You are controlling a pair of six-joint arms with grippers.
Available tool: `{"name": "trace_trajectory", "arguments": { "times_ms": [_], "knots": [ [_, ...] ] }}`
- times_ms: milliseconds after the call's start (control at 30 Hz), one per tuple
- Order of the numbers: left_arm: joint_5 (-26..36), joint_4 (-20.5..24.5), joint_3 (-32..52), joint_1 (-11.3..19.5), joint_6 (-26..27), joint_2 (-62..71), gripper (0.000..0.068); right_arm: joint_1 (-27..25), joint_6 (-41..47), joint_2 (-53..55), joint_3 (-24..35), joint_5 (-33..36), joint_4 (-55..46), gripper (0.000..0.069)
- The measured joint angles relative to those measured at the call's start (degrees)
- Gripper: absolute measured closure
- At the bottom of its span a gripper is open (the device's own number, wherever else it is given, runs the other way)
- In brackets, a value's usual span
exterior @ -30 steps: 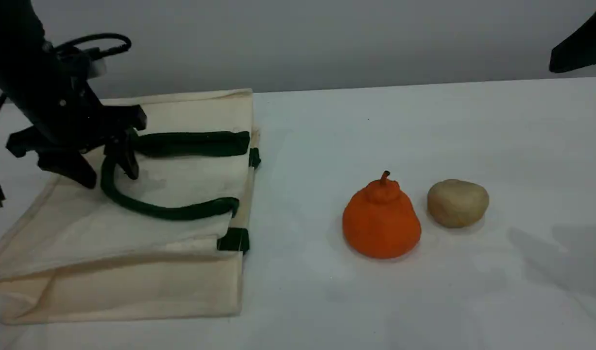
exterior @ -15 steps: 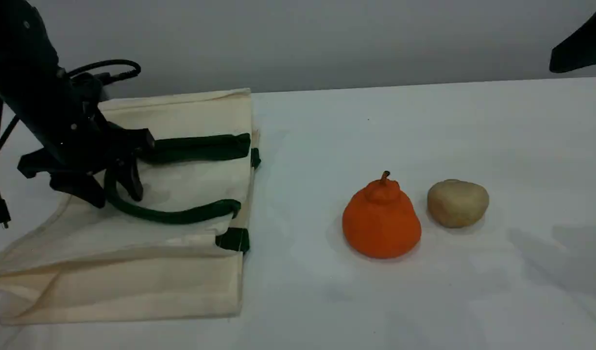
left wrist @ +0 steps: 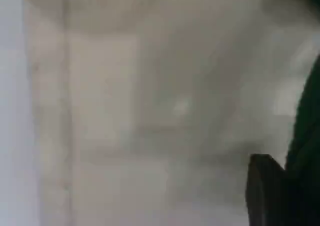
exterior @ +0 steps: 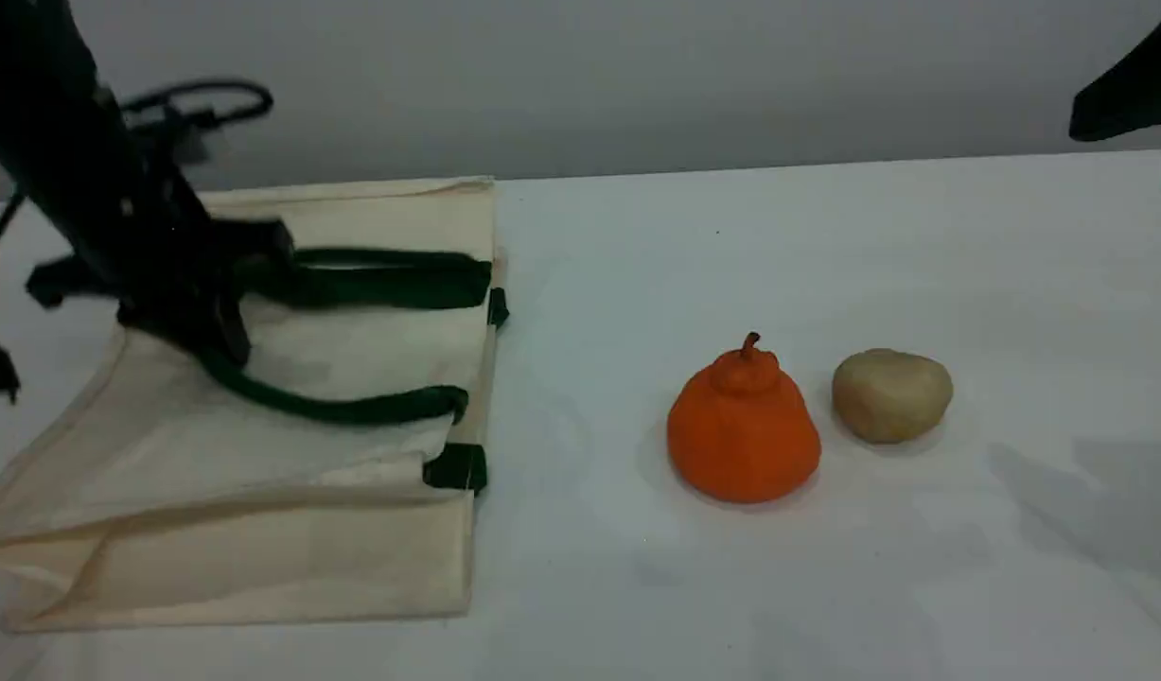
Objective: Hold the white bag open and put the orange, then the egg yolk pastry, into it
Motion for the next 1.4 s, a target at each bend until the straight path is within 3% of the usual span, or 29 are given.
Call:
{"name": "trace_trajectory", "arguments": {
  "times_ms": [267, 433, 900, 1167, 1400],
  "knots": [
    [11.4, -15.7, -6.5, 0.0, 13.0, -11.1, 0.0608, 0.0, -3.2, 0.0, 0.0, 5.8, 0.0, 0.0232],
    [17.9, -22.0, -8.4, 0.0, 15.3, -17.2, 0.0608, 0.0, -4.8, 0.2, 0.0, 8.0, 1.8, 0.0232],
    [23.9, -23.1, -8.7, 0.0, 15.3, -30.0, 0.0608, 0.4, -17.7, 9.5, 0.0, 16.2, 11.4, 0.0232],
    [27.9, -23.6, -10.5, 0.0, 15.3, -30.3, 0.0608, 5.0, -19.0, 12.1, -0.5, 13.8, 11.3, 0.0232],
    [29.0, -23.8, -11.3, 0.0, 15.3, -32.7, 0.0608, 5.2, -19.0, 13.1, -0.7, 11.1, 11.4, 0.0232]
  ]
}}
